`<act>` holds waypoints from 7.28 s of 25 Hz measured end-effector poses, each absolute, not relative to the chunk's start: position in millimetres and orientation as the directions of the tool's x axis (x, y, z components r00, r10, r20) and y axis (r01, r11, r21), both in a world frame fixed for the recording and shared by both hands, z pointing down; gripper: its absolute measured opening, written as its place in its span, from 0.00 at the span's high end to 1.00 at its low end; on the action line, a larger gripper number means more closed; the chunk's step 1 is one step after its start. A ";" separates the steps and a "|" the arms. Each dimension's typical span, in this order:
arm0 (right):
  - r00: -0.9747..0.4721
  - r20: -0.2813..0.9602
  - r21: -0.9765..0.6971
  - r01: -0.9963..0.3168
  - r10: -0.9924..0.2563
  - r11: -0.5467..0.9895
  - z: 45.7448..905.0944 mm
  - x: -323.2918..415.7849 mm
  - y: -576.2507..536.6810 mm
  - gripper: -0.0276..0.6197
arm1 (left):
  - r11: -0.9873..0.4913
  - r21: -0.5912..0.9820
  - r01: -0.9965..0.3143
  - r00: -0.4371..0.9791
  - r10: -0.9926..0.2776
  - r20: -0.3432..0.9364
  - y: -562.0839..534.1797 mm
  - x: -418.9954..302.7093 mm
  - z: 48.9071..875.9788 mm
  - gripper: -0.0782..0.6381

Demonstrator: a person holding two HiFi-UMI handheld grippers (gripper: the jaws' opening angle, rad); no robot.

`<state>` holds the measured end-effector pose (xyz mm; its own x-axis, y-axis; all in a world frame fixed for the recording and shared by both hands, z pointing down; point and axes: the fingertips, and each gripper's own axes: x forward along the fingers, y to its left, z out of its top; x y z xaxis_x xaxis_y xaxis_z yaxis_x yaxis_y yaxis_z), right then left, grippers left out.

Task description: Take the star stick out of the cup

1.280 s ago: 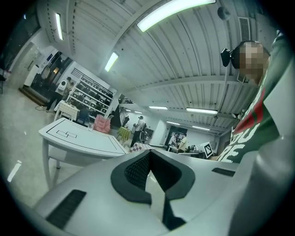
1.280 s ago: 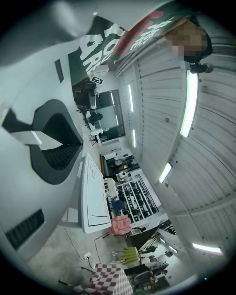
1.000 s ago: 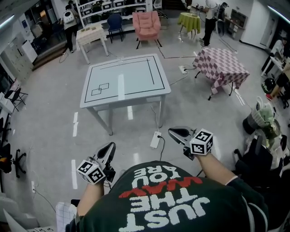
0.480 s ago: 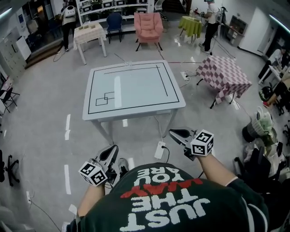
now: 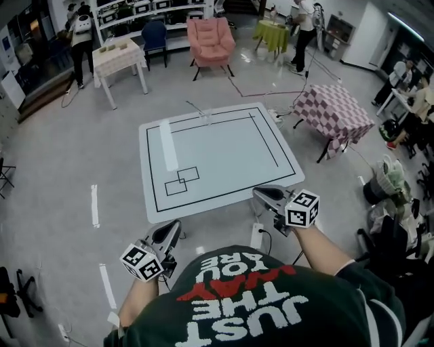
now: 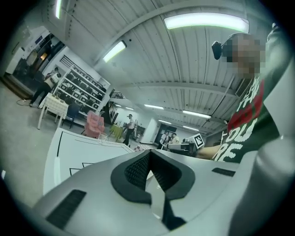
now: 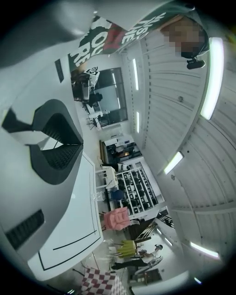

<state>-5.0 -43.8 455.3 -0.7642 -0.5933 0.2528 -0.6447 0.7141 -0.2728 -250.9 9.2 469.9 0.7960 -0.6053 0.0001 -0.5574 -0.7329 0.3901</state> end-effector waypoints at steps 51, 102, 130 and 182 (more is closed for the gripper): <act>-0.844 0.283 -0.247 -0.523 -0.455 0.816 541.1 31.7 -515.1 0.91 | -0.477 0.464 -0.746 0.623 -0.746 0.235 -537.4 -146.9 590.6 0.88; -0.854 0.262 -0.309 -0.515 -0.449 0.800 577.8 18.4 -564.5 0.91 | -0.647 0.330 -0.687 0.714 -0.684 0.147 -628.3 -104.3 538.1 0.86; -0.768 0.154 -0.075 -0.636 -0.621 0.768 375.4 -22.4 -436.1 0.91 | -0.848 0.073 -0.526 0.850 -0.527 -0.006 -511.6 -150.2 223.6 0.86; -0.851 0.257 -0.148 -0.503 -0.458 0.851 456.5 54.2 -266.5 0.91 | -0.590 0.519 -0.619 0.732 -0.673 0.106 -263.1 -141.0 459.7 0.86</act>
